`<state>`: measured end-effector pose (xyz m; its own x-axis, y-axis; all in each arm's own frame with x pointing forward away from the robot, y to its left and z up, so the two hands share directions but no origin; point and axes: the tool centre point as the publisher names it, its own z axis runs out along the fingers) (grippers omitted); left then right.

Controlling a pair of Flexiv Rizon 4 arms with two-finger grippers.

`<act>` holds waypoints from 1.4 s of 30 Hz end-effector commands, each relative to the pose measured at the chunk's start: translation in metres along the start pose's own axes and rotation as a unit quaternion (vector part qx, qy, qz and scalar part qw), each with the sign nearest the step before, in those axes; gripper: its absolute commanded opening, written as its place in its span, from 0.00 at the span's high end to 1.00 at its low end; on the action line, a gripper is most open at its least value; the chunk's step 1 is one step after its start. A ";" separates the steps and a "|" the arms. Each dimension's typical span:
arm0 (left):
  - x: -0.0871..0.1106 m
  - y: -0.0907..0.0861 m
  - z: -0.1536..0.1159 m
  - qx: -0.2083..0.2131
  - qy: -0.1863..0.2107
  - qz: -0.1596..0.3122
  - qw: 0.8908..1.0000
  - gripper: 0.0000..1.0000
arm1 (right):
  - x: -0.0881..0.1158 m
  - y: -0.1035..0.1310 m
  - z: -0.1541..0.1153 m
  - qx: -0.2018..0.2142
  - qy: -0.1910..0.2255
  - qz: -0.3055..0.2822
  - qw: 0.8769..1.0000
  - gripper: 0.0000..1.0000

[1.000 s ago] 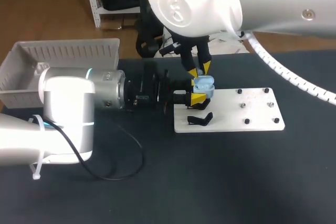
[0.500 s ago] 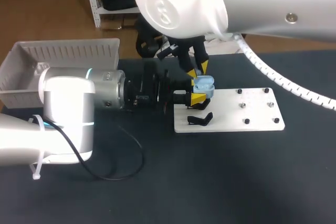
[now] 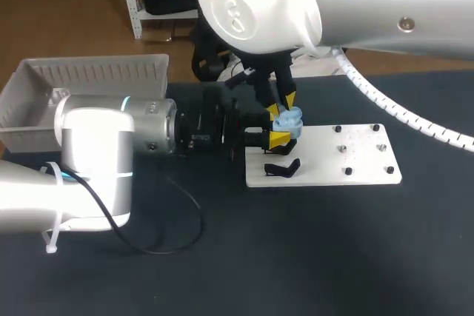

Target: Pick up each earbud case from the left stands, insert the matching earbuds, close the lid, and place the case in the box.

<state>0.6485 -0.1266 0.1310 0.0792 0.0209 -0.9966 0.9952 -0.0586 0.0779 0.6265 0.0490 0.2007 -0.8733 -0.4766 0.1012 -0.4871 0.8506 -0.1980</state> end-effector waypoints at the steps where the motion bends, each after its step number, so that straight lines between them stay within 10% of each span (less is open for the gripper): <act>1: 0.001 0.000 0.000 -0.001 -0.002 0.002 1.000 1.00 | 0.003 -0.001 0.003 -0.002 -0.004 0.001 1.000 1.00; 42: 0.001 0.000 0.000 -0.001 -0.002 0.002 1.000 1.00 | -0.006 0.000 0.015 -0.012 -0.001 0.003 1.000 1.00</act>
<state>0.6485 -0.1266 0.1310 0.0792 0.0209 -0.9966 0.9952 -0.0586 0.0779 0.6320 0.0482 0.1862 -0.8759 -0.4724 0.0983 -0.4825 0.8582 -0.1753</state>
